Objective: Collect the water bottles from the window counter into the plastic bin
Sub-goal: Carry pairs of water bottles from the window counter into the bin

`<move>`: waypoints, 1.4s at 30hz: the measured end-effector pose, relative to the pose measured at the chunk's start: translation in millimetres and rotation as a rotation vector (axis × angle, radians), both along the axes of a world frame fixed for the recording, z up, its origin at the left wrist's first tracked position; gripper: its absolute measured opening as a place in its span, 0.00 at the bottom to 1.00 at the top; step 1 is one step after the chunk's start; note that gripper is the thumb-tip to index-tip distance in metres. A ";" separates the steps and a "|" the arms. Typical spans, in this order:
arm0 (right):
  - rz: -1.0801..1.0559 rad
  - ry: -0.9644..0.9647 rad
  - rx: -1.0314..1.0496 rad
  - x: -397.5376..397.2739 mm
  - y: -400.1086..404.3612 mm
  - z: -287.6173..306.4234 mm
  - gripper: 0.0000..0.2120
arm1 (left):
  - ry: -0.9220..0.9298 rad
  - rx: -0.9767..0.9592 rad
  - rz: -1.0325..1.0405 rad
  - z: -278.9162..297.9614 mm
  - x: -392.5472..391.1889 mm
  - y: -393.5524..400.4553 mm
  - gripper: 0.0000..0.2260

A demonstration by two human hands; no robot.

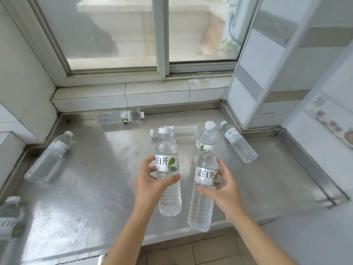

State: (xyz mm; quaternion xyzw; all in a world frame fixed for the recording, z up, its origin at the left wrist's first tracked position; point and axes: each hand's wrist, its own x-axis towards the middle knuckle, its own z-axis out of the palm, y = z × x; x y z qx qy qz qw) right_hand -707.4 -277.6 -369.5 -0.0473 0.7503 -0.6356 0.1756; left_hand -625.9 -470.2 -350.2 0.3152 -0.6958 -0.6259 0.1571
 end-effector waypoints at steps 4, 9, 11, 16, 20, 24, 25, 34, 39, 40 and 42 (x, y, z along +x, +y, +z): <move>-0.111 0.033 -0.023 17.1 66.5 15.2 0.48 | 0.012 -0.014 -0.143 7.9 -4.6 56.9 0.36; -0.238 0.057 -0.012 55.6 151.8 26.9 0.47 | 0.027 -0.018 -0.294 16.1 4.7 136.3 0.35; -0.292 0.081 -0.020 75.5 184.8 32.0 0.45 | 0.027 -0.018 -0.356 16.5 12.0 168.5 0.38; -0.418 0.139 -0.031 134.9 264.2 45.0 0.44 | 0.034 -0.008 -0.518 20.3 45.5 251.2 0.35; -0.541 0.145 -0.019 188.9 328.8 50.6 0.46 | 0.051 -0.005 -0.703 27.1 77.3 312.6 0.33; -0.678 0.154 -0.001 256.1 397.5 59.6 0.46 | 0.069 -0.012 -0.888 36.8 106.1 373.8 0.30; -0.721 0.151 -0.001 273.6 414.8 61.9 0.46 | 0.074 -0.022 -0.934 39.1 113.0 390.3 0.30; -1.140 0.200 0.038 413.6 537.9 68.7 0.47 | 0.066 -0.029 -1.337 44.1 182.5 555.0 0.37; -1.381 0.199 0.028 474.7 587.7 70.5 0.46 | 0.030 0.006 -1.583 39.0 217.2 637.0 0.38; -1.422 0.192 0.036 486.8 596.6 70.0 0.46 | 0.021 0.011 -1.631 37.1 224.0 652.7 0.37; -1.511 0.177 0.041 509.9 613.6 68.5 0.47 | 0.000 0.035 -1.726 33.5 237.8 683.0 0.36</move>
